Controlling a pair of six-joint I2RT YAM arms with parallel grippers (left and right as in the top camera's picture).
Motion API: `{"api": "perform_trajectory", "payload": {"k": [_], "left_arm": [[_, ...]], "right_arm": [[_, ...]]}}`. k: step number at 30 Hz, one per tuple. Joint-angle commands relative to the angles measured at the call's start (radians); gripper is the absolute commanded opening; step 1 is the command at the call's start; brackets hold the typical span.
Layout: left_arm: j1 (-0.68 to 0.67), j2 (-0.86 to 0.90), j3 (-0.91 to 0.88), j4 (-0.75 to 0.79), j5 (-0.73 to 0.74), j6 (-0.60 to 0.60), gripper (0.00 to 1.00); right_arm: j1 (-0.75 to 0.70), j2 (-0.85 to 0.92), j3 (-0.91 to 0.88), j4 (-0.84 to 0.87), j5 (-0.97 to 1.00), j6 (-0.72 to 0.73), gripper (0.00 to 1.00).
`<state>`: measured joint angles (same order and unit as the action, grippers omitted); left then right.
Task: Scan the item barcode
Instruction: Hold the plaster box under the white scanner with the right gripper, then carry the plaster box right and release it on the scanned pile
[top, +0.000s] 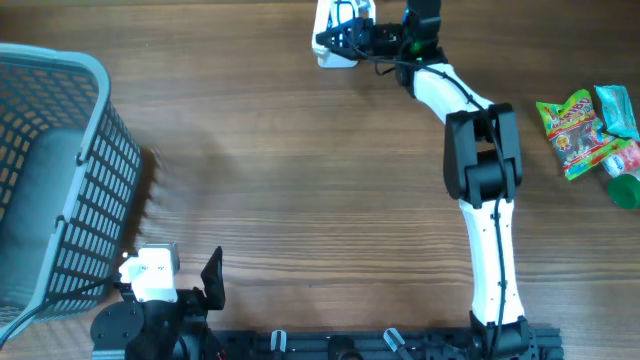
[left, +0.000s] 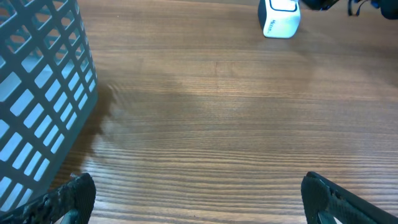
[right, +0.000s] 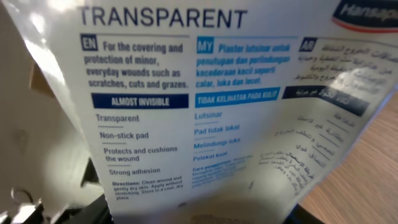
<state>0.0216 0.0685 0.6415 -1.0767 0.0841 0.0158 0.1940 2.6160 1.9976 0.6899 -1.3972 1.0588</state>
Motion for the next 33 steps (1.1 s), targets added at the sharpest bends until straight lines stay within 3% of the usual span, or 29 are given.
{"api": "perform_trajectory", "payload": {"k": [1,4,6,9,15,18,22,23,24,26,30,33], "left_arm": [[0.003,0.0,-0.004,0.002,0.016,-0.013,1.0],[0.003,0.0,-0.004,0.002,0.016,-0.013,1.0],[0.003,0.0,-0.004,0.002,0.016,-0.013,1.0],[0.003,0.0,-0.004,0.002,0.016,-0.013,1.0],[0.003,0.0,-0.004,0.002,0.016,-0.013,1.0],[0.003,0.0,-0.004,0.002,0.016,-0.013,1.0],[0.003,0.0,-0.004,0.002,0.016,-0.013,1.0],[0.003,0.0,-0.004,0.002,0.016,-0.013,1.0],[0.003,0.0,-0.004,0.002,0.016,-0.013,1.0],[0.003,0.0,-0.004,0.002,0.016,-0.013,1.0],[0.003,0.0,-0.004,0.002,0.016,-0.013,1.0],[0.003,0.0,-0.004,0.002,0.016,-0.013,1.0]], "right_arm": [[-0.025,-0.066,0.005,0.251,-0.113,0.309,0.51],[-0.047,-0.114,0.035,0.578,-0.146,0.597,0.51],[-0.061,-0.148,0.072,0.658,-0.172,0.696,0.51],[-0.088,-0.209,0.166,0.651,-0.209,0.77,0.5],[-0.202,-0.336,0.402,0.372,-0.183,0.753,0.5],[-0.305,-0.36,0.552,0.049,-0.104,0.537,0.5],[-0.466,-0.363,0.606,-0.605,0.05,0.064,0.5],[-0.52,-0.363,0.605,-0.973,0.231,-0.172,0.51],[-0.55,-0.363,0.605,-1.184,0.41,-0.299,0.51],[-0.587,-0.362,0.6,-1.593,0.962,-0.465,0.51],[-0.588,-0.346,0.594,-1.855,1.512,-0.526,0.51],[-0.591,-0.274,0.592,-1.939,1.623,-0.536,0.51]]}}
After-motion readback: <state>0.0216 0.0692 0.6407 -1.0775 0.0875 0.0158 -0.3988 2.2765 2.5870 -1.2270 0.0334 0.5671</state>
